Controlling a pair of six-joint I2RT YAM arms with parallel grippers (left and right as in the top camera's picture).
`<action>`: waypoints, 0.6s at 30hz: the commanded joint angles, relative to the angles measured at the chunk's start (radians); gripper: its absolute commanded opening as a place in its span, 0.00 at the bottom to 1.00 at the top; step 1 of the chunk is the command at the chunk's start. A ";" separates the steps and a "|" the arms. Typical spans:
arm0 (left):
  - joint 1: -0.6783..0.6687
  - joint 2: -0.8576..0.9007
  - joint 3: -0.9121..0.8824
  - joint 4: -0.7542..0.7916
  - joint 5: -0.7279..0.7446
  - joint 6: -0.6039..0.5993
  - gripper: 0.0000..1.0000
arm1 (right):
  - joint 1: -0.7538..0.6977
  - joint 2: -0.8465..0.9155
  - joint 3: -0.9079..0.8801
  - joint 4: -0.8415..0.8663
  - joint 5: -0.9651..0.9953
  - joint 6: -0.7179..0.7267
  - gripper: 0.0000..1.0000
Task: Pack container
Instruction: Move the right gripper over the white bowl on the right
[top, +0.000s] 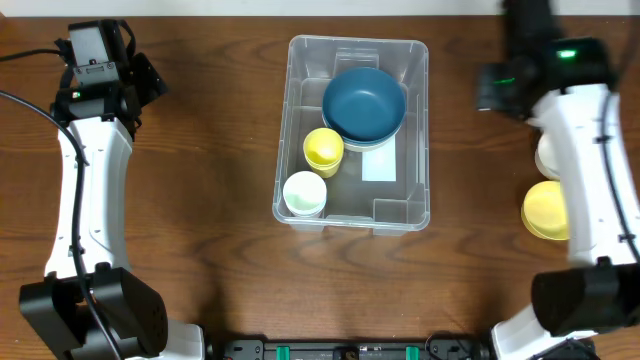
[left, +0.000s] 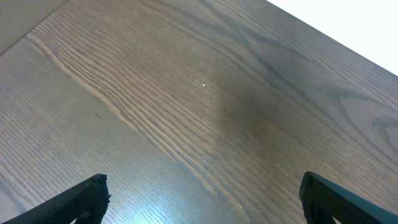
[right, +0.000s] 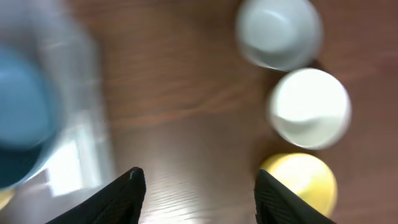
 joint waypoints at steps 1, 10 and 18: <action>0.003 -0.014 0.013 -0.003 -0.013 0.002 0.98 | -0.126 -0.001 -0.022 -0.008 0.002 0.025 0.58; 0.003 -0.014 0.013 -0.003 -0.013 0.002 0.98 | -0.367 -0.001 -0.182 0.085 0.003 -0.051 0.59; 0.003 -0.014 0.013 -0.003 -0.013 0.002 0.98 | -0.412 -0.001 -0.480 0.381 0.000 -0.189 0.61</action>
